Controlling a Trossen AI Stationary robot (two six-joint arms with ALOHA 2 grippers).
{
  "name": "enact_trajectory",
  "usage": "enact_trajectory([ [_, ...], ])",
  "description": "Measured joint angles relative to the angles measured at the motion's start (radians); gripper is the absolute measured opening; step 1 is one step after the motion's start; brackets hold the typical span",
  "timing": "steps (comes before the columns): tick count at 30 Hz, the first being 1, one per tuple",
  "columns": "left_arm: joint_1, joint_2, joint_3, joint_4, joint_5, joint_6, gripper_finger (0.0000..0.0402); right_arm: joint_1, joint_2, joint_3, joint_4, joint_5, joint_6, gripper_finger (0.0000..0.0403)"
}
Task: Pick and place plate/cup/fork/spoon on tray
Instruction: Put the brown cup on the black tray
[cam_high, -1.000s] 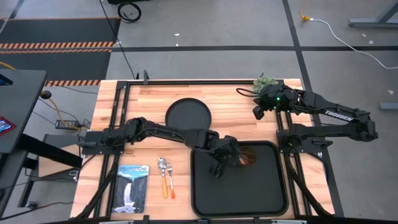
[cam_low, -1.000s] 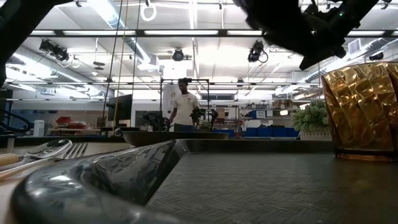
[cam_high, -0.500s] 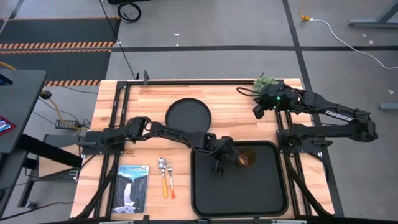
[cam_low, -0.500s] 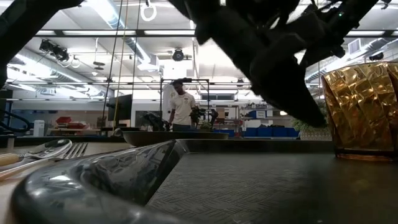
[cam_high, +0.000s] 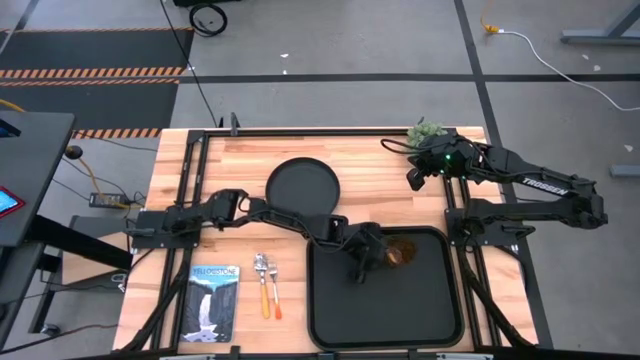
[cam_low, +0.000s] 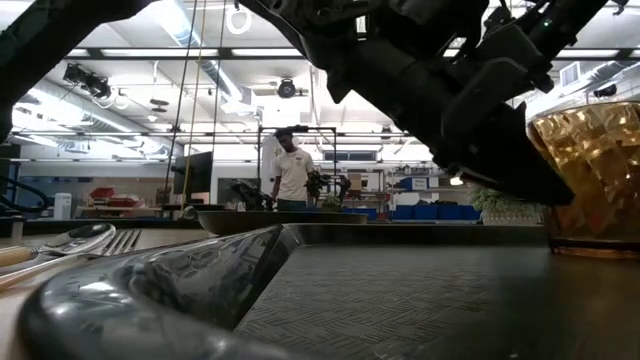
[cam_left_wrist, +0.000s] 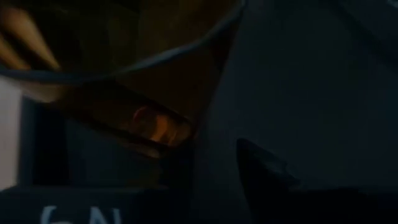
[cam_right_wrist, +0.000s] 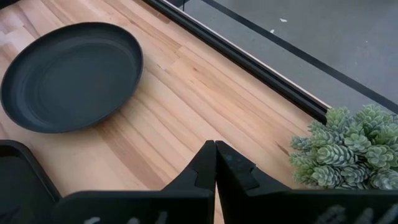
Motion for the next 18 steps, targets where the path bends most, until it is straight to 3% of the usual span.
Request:
enact_trajectory([
  [18,0.017,0.077,0.0,0.223,-0.003,-0.04,0.0128,0.0,0.0,0.0,0.007,-0.02,-0.013,0.0011],
])
